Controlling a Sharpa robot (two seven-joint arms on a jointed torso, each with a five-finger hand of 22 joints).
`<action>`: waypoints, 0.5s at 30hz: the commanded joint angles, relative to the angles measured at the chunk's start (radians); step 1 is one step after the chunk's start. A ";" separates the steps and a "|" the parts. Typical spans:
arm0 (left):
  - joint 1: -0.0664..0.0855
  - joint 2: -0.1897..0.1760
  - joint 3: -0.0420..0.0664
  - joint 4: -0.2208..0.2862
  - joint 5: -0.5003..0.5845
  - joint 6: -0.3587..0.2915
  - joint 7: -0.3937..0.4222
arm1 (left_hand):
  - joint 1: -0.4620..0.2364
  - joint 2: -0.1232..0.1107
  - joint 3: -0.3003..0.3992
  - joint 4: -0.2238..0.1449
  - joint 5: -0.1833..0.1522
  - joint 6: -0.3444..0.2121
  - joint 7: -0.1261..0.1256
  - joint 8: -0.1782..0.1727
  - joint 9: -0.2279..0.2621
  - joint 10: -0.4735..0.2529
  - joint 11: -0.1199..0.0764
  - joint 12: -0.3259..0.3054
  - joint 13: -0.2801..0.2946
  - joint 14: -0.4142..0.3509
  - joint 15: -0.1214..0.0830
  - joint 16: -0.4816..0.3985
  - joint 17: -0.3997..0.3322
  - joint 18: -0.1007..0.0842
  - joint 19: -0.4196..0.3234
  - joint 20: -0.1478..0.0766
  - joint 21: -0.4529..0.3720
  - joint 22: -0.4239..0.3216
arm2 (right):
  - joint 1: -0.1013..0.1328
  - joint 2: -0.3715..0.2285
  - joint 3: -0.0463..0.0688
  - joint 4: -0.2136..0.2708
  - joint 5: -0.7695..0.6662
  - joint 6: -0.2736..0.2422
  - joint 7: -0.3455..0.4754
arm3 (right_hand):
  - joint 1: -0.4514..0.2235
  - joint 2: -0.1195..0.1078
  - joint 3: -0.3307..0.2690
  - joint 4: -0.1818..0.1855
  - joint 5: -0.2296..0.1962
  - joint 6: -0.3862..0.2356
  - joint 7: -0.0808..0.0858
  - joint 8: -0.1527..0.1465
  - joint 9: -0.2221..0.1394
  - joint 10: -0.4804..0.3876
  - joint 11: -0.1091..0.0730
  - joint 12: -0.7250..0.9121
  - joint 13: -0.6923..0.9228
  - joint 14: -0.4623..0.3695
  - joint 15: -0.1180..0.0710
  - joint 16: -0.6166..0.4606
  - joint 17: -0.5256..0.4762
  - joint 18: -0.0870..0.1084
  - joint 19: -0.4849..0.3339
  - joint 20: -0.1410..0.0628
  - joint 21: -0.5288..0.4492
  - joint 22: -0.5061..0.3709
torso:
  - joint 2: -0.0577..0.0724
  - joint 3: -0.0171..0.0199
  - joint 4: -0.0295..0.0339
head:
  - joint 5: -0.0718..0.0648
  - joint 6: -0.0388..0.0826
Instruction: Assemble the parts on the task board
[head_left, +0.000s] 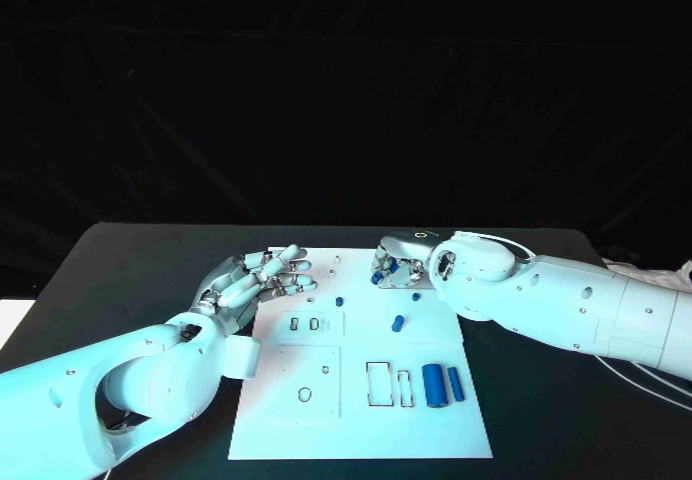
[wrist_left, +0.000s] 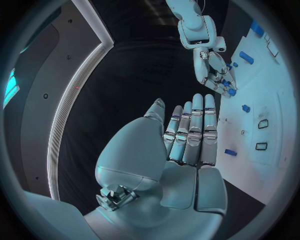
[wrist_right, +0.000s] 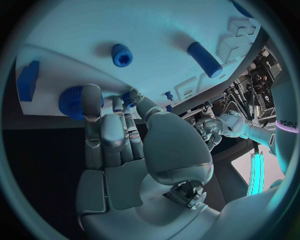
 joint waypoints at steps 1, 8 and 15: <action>0.001 0.000 0.001 0.001 0.004 0.014 -0.001 | 0.010 0.001 -0.002 -0.006 0.002 0.000 0.002 0.003 -0.001 0.001 -0.001 0.003 -0.001 0.002 -0.002 -0.006 0.001 0.003 0.001 0.000 -0.007 -0.002 | -0.002 0.002 -0.001 0.003 -0.003 -0.021 -0.002 | -0.005 0.001 0.005 0.010 0.003 0.013 0.000 -0.001 0.002 0.013 -0.004 0.001 0.000 0.031 0.004 0.015 0.010 -0.001 -0.001 0.003 0.016 0.014 | 0.002 -0.0002 0.0014 | -0.001 -0.001; 0.001 0.001 0.001 -0.001 0.006 0.014 -0.006 | 0.013 0.001 0.000 -0.009 0.002 0.000 0.002 0.003 -0.001 0.001 -0.001 0.003 -0.001 0.004 -0.002 -0.007 0.002 0.003 0.002 -0.001 -0.007 -0.002 | -0.002 0.001 -0.001 0.011 0.016 -0.138 0.023 | 0.026 0.030 0.074 0.024 -0.019 0.072 -0.025 0.021 0.017 0.076 -0.026 0.009 0.004 0.044 -0.018 0.096 0.102 -0.020 0.043 -0.007 0.127 0.158 | 0.004 0.0000 0.0021 | -0.002 -0.001; 0.003 -0.005 0.001 -0.005 0.007 0.008 -0.013 | 0.016 0.000 0.002 -0.012 0.002 -0.001 0.002 0.002 -0.002 0.000 -0.001 0.002 -0.002 0.005 -0.002 -0.009 0.002 0.003 0.002 -0.001 -0.007 -0.002 | -0.002 0.000 0.000 0.019 0.063 -0.242 0.040 | 0.025 0.027 0.097 0.036 -0.025 0.079 -0.027 0.022 0.022 0.091 -0.030 0.006 0.004 0.041 -0.019 0.104 0.108 -0.022 0.041 -0.009 0.146 0.177 | 0.006 0.0000 0.0039 | 0.005 0.009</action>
